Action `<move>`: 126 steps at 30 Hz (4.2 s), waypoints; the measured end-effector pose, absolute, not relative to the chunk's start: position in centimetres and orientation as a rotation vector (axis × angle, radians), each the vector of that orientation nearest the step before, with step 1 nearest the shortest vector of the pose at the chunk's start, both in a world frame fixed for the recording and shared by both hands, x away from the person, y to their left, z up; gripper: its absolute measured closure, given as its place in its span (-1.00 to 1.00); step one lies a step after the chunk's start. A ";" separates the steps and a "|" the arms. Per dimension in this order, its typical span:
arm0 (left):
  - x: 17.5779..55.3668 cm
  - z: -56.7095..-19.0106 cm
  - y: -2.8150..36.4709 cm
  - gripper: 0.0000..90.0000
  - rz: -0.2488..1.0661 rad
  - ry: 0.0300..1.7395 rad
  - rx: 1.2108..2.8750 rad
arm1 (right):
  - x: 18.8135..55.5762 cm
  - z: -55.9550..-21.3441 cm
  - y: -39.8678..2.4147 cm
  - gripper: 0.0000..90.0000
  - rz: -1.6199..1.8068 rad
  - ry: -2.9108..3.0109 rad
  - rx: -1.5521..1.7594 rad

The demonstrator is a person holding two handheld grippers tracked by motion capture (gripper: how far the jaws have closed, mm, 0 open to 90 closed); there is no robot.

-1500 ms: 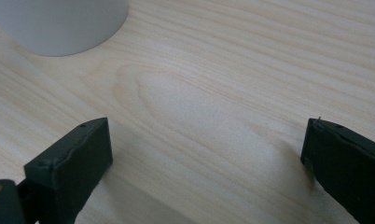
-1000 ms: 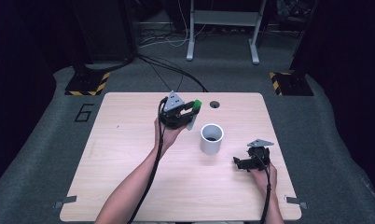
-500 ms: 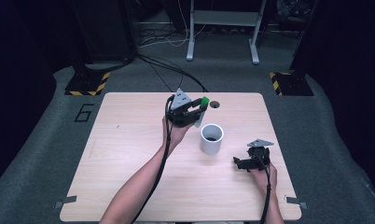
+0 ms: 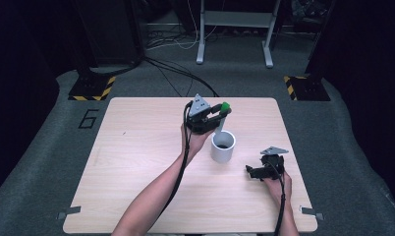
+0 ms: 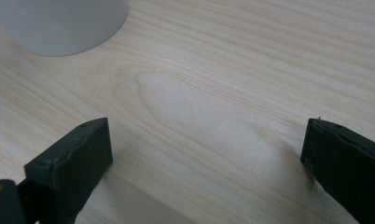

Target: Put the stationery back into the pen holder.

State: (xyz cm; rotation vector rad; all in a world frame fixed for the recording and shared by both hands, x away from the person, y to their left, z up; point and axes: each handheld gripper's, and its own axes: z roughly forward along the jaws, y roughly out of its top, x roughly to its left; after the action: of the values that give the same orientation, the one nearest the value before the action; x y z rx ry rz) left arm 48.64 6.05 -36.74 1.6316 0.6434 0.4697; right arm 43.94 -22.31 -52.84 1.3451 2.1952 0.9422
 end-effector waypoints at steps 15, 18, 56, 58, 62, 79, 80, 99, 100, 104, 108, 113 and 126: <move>49.8 -39.1 4.4 0.49 0.414 0.679 1.631 | 43.9 -52.8 -22.3 -0.96 0.942 2.200 1.342; 49.9 -39.5 4.2 0.49 0.408 0.685 1.642 | 43.9 -52.8 -22.3 -0.96 0.945 2.195 1.348; 49.9 -45.4 3.5 0.49 0.389 0.714 1.980 | 43.9 -52.8 -22.4 -0.96 0.940 2.202 1.337; 49.9 -45.6 3.4 0.49 0.387 0.716 1.981 | 43.9 -52.8 -22.3 -0.96 0.940 2.202 1.337; 49.8 -45.4 3.3 0.47 0.390 0.713 1.997 | 43.9 -52.8 -22.3 -0.96 0.945 2.195 1.346; 48.5 -42.8 4.9 -0.39 0.412 0.698 1.988 | 43.9 -52.8 -22.4 -0.96 0.944 2.200 1.340; 48.4 -42.5 5.2 -0.43 0.414 0.698 1.989 | 43.9 -52.8 -22.4 -0.96 0.944 2.200 1.340; 44.3 -40.6 11.0 -0.68 0.491 0.692 2.020 | 43.9 -52.8 -22.3 -0.96 0.945 2.193 1.347; 44.1 -40.6 11.4 -0.69 0.499 0.687 2.030 | 43.9 -52.8 -22.3 -0.96 0.945 2.193 1.347; 42.9 -40.7 13.3 -0.72 0.522 0.698 2.038 | 43.9 -52.8 -22.3 -0.96 0.945 2.194 1.346; 41.4 -41.2 15.1 -0.74 0.563 0.715 2.046 | 43.9 -52.8 -22.3 -0.96 0.944 2.198 1.343; 39.5 -42.9 17.2 -0.79 0.577 0.752 2.076 | 43.9 -52.8 -22.3 -0.96 0.939 2.202 1.337; 35.3 -48.4 22.8 -0.85 0.554 0.913 2.141 | 43.9 -52.9 -22.3 -0.96 0.944 2.194 1.335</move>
State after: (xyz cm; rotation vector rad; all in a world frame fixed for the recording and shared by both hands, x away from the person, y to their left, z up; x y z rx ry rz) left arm 35.35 22.80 -48.41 2.1408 0.9128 0.5538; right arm 43.91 -22.31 -52.86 1.3350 2.1944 0.9444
